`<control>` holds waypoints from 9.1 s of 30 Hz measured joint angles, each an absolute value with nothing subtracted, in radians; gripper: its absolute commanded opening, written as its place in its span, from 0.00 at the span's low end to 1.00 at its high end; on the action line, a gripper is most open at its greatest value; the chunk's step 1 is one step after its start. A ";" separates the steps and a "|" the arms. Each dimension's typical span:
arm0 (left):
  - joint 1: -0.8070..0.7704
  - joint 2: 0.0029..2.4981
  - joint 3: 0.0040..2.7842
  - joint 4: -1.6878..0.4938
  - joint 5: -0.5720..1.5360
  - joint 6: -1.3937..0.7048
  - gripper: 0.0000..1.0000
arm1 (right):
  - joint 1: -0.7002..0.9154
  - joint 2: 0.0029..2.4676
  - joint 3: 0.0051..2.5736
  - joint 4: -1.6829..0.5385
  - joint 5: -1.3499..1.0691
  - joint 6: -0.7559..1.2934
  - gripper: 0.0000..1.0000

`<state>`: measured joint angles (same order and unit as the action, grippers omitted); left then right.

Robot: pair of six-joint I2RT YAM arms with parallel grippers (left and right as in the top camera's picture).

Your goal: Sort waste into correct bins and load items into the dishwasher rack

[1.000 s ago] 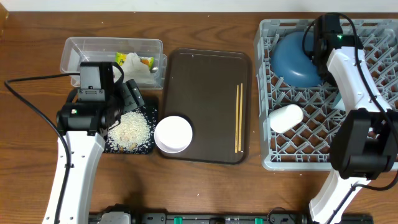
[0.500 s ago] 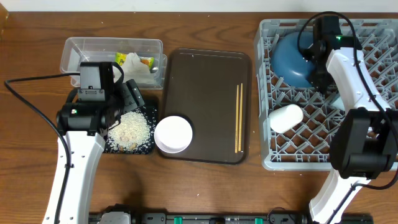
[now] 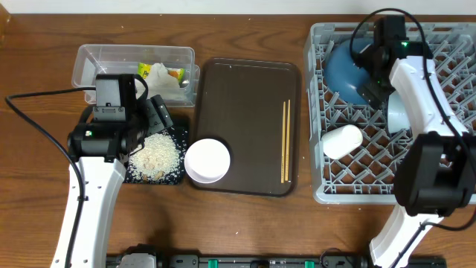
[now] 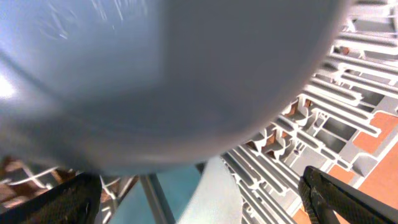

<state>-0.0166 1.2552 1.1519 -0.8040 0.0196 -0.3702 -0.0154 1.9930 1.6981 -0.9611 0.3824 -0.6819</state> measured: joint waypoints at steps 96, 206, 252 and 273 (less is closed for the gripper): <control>-0.017 1.255 1.152 -0.804 0.020 -0.371 0.88 | 0.590 1.438 1.272 -1.054 0.277 0.504 0.01; -0.017 1.256 1.152 -0.804 0.020 -0.370 0.88 | 0.010 1.605 1.165 -0.839 1.132 -0.497 0.01; -0.017 1.256 1.152 -0.804 0.020 -0.371 0.88 | 0.227 1.318 1.028 -0.764 0.859 -0.480 0.99; -0.017 1.256 1.152 -0.804 0.020 -0.371 0.88 | 0.401 1.090 1.072 -0.741 0.348 -0.208 0.99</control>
<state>-0.0166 1.2556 1.1519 -0.8040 0.0196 -0.3706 0.4007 1.0904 1.0721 -0.7410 0.3477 -0.2077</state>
